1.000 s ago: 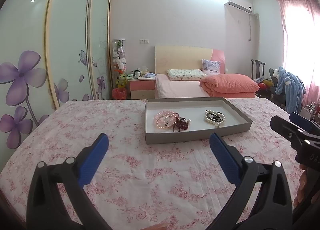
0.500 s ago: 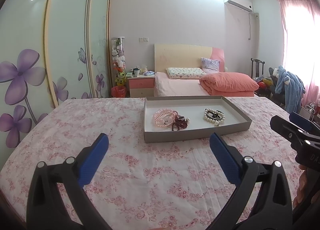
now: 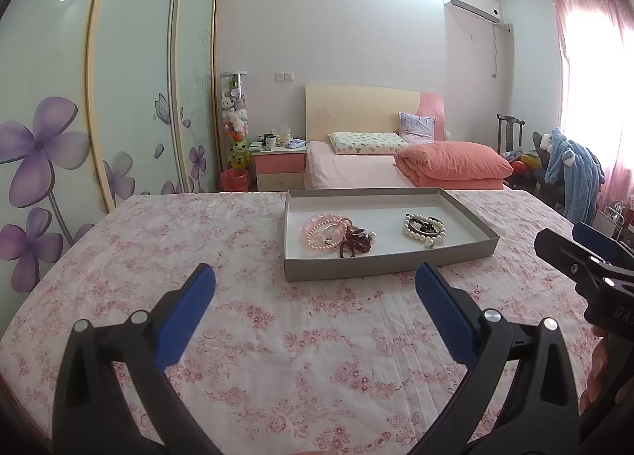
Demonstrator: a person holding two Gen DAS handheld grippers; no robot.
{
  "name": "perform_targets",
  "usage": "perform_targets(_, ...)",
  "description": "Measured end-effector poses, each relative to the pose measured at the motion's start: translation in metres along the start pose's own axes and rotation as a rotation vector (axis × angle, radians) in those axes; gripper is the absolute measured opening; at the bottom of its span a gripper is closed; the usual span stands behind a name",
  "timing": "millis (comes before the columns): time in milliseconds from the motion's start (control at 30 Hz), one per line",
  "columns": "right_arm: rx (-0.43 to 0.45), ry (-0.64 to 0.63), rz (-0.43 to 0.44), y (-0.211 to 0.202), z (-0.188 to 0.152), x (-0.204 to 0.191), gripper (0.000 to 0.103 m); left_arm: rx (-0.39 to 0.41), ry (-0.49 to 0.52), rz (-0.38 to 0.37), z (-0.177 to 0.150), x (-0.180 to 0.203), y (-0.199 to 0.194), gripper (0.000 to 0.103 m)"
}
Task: Organize jewelry
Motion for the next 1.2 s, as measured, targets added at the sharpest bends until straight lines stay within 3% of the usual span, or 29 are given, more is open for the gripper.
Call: perform_targets(1200, -0.004, 0.006, -0.001, 0.0009, -0.0043, 0.0006, 0.101, -0.011, 0.000, 0.002, -0.0032, 0.0008, 0.0020, 0.099)
Point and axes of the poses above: each gripper's, at about its wrist camera, not at the fingertips, and y roughly the way its jaws point, x to its right, z to its top, the point moved 2 cm from there along y, roughly the way its jaws point, and after that the axes turned 15 degrees about z, right-handed, at the moved point
